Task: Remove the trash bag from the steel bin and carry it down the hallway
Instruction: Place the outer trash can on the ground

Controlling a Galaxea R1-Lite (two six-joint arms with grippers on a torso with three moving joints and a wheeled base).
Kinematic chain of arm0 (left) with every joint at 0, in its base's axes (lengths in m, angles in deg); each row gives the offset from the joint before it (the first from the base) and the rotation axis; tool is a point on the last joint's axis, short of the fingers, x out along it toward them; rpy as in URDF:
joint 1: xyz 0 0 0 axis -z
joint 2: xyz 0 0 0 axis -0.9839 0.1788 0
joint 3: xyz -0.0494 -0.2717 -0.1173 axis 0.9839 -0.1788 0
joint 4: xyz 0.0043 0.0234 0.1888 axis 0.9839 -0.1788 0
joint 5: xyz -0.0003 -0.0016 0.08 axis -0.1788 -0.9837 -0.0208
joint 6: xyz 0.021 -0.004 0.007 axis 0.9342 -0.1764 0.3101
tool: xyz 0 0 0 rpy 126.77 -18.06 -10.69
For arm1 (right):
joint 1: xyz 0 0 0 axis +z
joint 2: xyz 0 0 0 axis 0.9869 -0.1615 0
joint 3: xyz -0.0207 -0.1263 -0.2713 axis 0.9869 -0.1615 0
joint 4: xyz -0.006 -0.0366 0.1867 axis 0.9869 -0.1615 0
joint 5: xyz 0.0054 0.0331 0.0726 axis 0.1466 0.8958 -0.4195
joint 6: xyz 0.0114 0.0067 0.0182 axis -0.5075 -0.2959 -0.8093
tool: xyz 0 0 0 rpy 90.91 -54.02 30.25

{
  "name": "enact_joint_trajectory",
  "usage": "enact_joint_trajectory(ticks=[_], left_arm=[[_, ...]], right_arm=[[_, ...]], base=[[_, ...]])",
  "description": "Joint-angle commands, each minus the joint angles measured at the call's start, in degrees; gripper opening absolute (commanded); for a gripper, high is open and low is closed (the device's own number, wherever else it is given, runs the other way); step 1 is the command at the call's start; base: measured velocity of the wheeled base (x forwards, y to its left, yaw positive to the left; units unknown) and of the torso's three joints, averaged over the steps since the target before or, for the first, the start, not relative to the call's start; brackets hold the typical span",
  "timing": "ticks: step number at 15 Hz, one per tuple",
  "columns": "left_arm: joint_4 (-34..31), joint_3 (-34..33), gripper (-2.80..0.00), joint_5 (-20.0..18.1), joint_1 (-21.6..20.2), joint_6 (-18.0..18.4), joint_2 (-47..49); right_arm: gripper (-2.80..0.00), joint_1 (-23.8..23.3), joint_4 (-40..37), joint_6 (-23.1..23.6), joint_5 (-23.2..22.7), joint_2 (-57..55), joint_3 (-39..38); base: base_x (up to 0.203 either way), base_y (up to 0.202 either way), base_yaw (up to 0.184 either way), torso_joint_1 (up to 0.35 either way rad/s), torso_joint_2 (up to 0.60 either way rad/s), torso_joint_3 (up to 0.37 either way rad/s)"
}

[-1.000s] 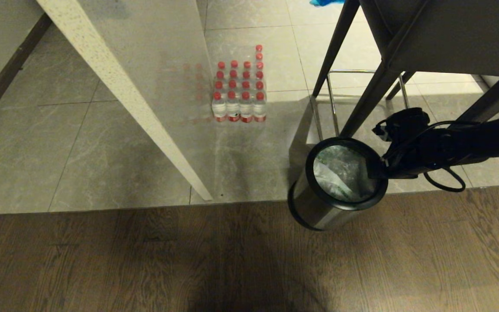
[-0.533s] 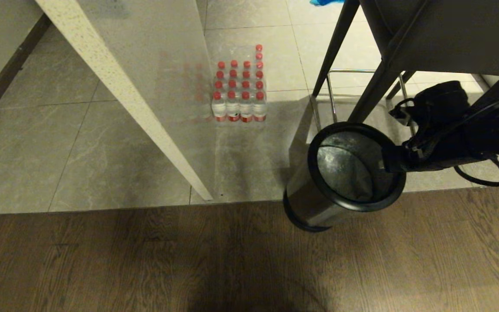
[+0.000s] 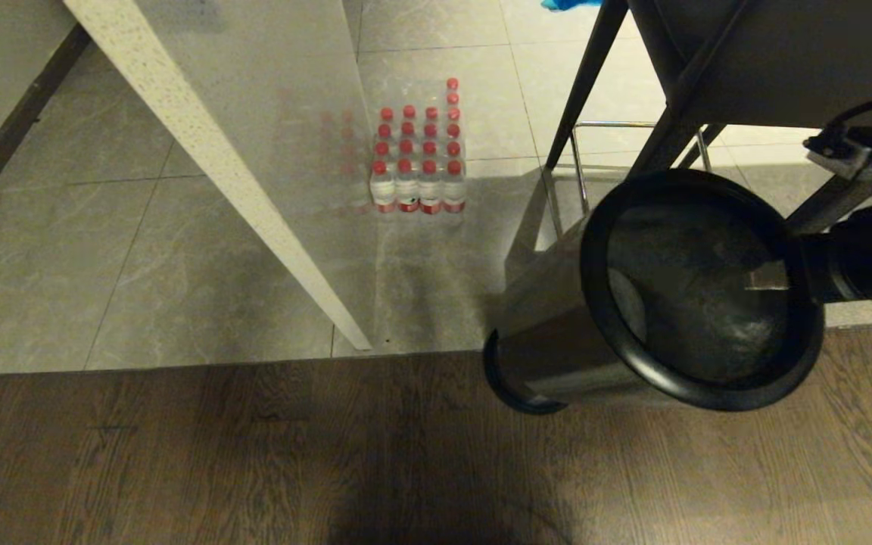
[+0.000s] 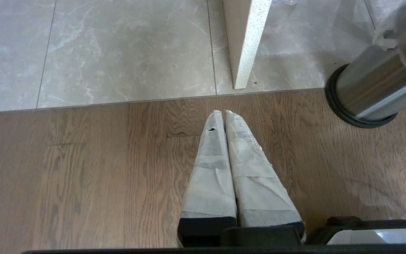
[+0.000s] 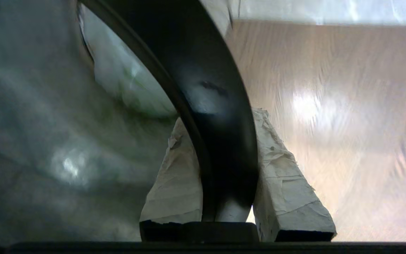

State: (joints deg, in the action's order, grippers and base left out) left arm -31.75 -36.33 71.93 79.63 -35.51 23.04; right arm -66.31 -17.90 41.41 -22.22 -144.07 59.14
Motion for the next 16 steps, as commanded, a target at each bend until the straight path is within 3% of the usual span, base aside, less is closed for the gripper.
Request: enact_joint_trajectory(ticks=[1,8,12,16], left_arm=[[0.00,-0.01,-2.80,0.00,0.07,0.00,-0.02],[0.00,-0.01,-2.80,0.00,-0.01,0.00,-0.02],[0.00,-0.01,-2.80,0.00,0.01,0.00,-0.02],[0.00,-0.01,-2.80,0.00,0.07,-0.01,-0.02]], right_arm=[[-2.80,0.24,-3.72,0.19,0.13,6.08,0.08],[-2.80,-0.47,-15.01,3.96,4.92,17.60,0.51],[-2.80,-9.85,-20.31,8.35,6.05,22.95,0.84],[-2.80,-20.43,-26.56,8.56,6.34,25.37,1.38]], base=[[0.000,0.000,0.000,0.000,0.00,0.000],[0.000,0.000,0.000,0.000,0.00,0.000],[0.000,0.000,0.000,0.000,0.00,0.000],[0.000,0.000,0.000,0.000,0.00,0.000]])
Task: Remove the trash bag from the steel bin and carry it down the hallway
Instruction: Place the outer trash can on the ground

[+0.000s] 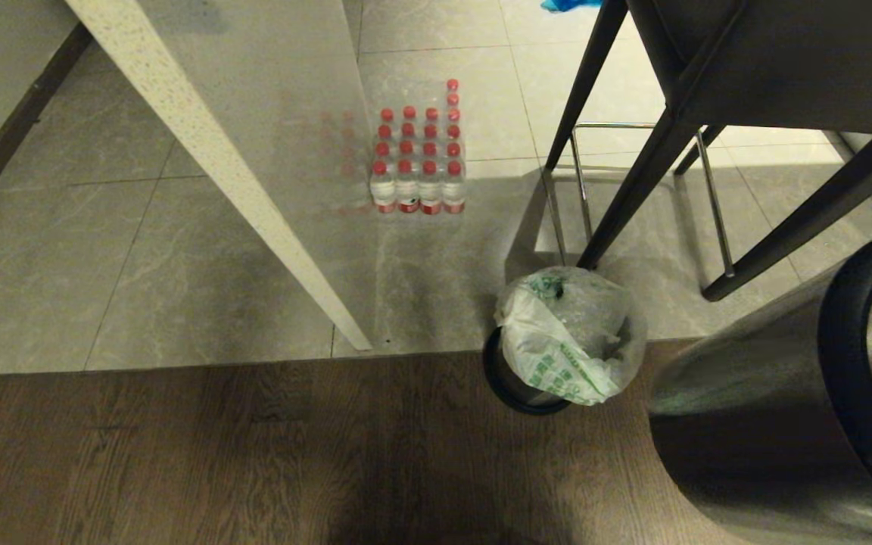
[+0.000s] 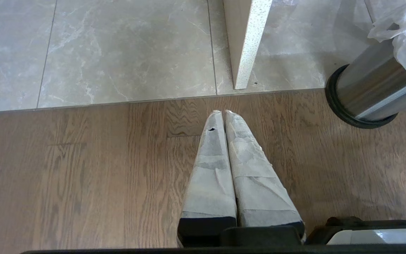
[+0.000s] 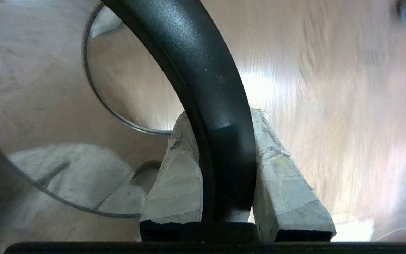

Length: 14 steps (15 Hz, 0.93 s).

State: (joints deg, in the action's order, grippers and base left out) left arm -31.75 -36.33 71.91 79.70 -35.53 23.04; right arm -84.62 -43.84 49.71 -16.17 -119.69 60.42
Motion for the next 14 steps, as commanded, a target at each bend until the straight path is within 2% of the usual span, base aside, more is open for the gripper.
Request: enact_joint_trajectory(ticks=[1,3,6,12,14], left_arm=[[0.00,-0.01,-2.80,0.02,-0.04,-0.04,-0.02],[0.00,-0.01,-2.80,0.02,-0.09,-0.05,-0.02],[0.00,-0.01,-2.80,0.02,-0.09,-0.08,-0.02],[0.00,-0.01,-2.80,0.02,-0.07,0.01,-0.02],[0.00,-0.01,-2.80,0.02,-0.09,0.01,-0.02]], right_arm=[[-2.80,-4.46,-0.37,-1.09,0.30,0.49,-2.58],[-2.80,-5.65,8.87,-6.29,0.50,-2.69,-9.32],[-2.80,-10.37,25.80,-8.62,2.42,-12.38,-14.70],[-2.80,-20.64,53.28,-10.44,3.09,-39.94,-16.69],[-2.80,-22.85,61.01,-12.71,2.90,-48.68,-15.78]], base=[[0.000,0.000,0.000,0.000,0.00,0.000],[0.000,0.000,0.000,0.000,0.00,0.000],[0.000,0.000,0.000,0.000,0.00,0.000],[0.000,0.000,0.000,0.000,0.00,0.000],[0.000,0.000,0.000,0.000,0.00,0.000]])
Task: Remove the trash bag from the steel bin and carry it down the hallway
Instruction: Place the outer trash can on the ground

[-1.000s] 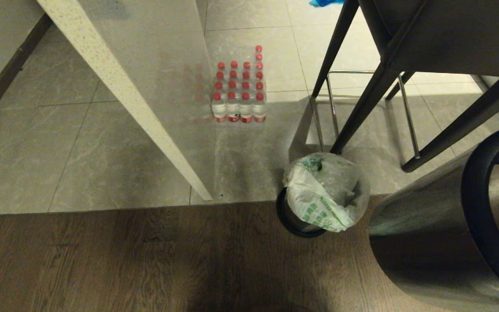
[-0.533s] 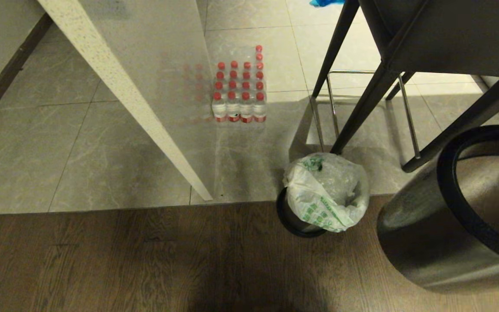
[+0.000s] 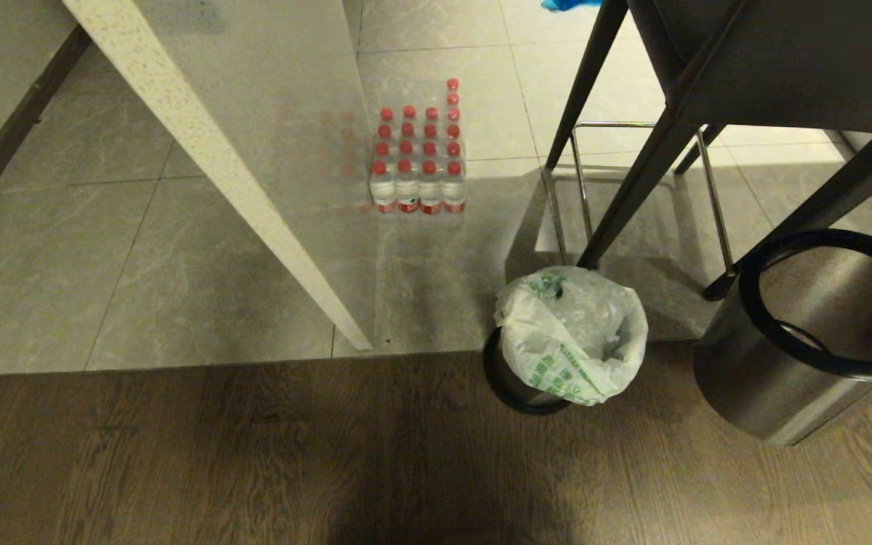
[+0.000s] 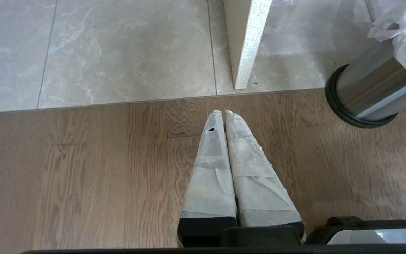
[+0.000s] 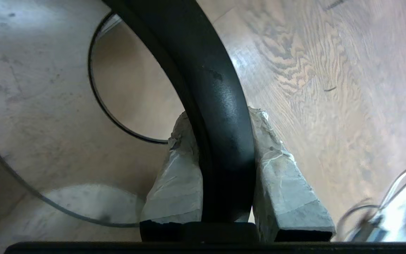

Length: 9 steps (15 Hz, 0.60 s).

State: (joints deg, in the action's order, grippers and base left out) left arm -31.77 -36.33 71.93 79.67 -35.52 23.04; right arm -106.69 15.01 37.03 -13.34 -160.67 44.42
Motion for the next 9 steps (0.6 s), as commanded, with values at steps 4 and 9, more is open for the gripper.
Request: enact_joint_trajectory(ticks=[4,9], left_arm=[[0.02,-0.01,-2.80,0.00,-0.04,-0.01,-0.02],[0.02,-0.01,-2.80,0.00,-0.06,-0.08,-0.02]], right_arm=[[-2.80,-5.31,13.56,-3.80,-3.01,-23.05,4.95],[-2.80,-6.44,22.81,-5.40,-8.37,-33.22,8.09]], base=[[0.000,0.000,0.000,0.000,0.00,0.000],[0.000,0.000,0.000,0.000,0.00,0.000]])
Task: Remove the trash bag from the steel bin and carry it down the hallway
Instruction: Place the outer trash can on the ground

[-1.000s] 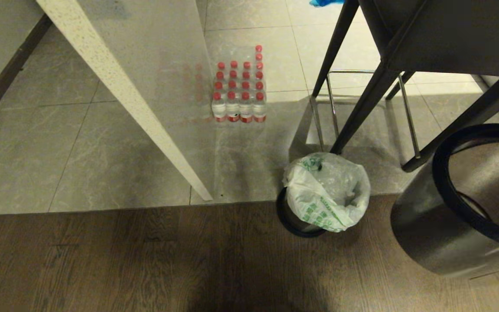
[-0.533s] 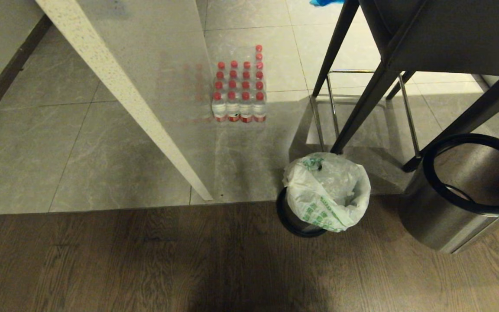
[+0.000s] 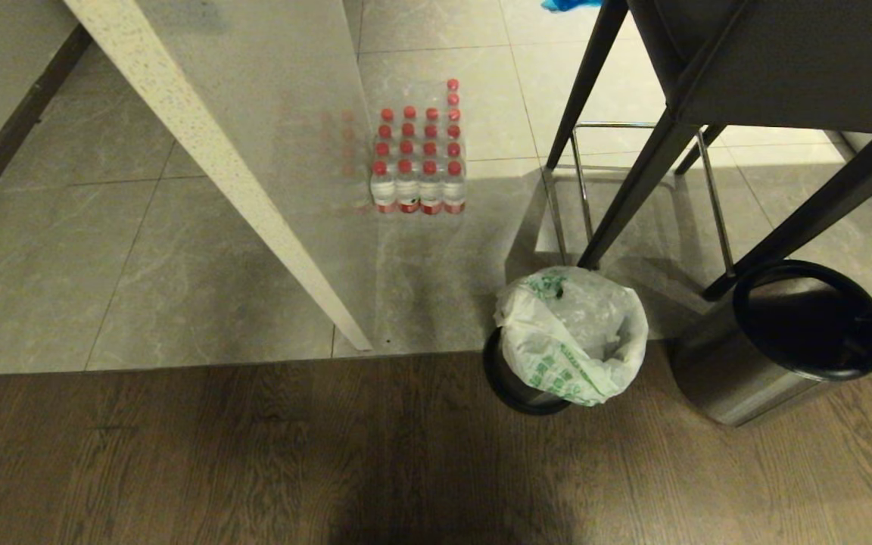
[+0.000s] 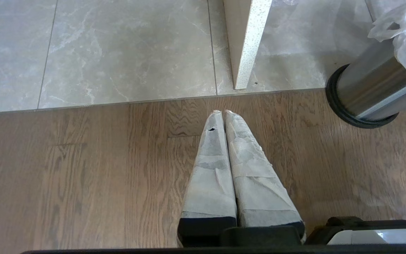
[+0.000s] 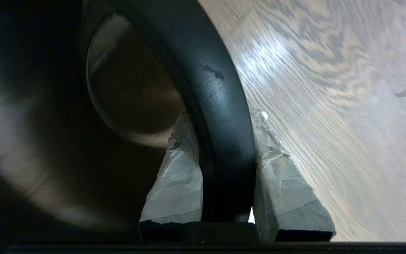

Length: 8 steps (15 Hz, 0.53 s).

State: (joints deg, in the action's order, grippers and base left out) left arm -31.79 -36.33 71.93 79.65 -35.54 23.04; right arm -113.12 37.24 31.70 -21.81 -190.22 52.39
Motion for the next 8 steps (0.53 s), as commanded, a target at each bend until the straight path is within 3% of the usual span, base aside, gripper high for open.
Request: enact_joint_trajectory(ticks=[1,2,3,6,8], left_arm=[[0.04,-0.01,-2.80,0.00,-0.04,0.02,-0.02],[0.04,-0.01,-2.80,0.00,-0.04,-0.06,-0.02],[0.04,-0.01,-2.80,0.00,-0.04,0.02,-0.02],[0.04,-0.01,-2.80,0.00,-0.04,0.02,-0.02],[0.04,-0.01,-2.80,0.00,-0.04,0.02,-0.02]], right_arm=[[-2.80,-0.10,2.06,0.09,-0.27,-4.26,-0.38],[-2.80,-0.15,1.74,0.20,-0.44,-3.92,-0.35],[0.00,-0.57,1.86,0.74,-0.71,-2.84,-0.54],[0.00,-2.75,1.64,6.62,-2.18,3.34,-2.72],[0.00,-5.07,1.87,12.67,-5.98,8.98,-6.28]], base=[[0.000,0.000,0.000,0.000,0.00,0.000],[0.000,0.000,0.000,0.000,0.00,0.000],[0.000,0.000,0.000,0.000,0.00,0.000],[0.000,0.000,0.000,0.000,0.00,0.000],[0.000,0.000,0.000,0.000,0.00,0.000]])
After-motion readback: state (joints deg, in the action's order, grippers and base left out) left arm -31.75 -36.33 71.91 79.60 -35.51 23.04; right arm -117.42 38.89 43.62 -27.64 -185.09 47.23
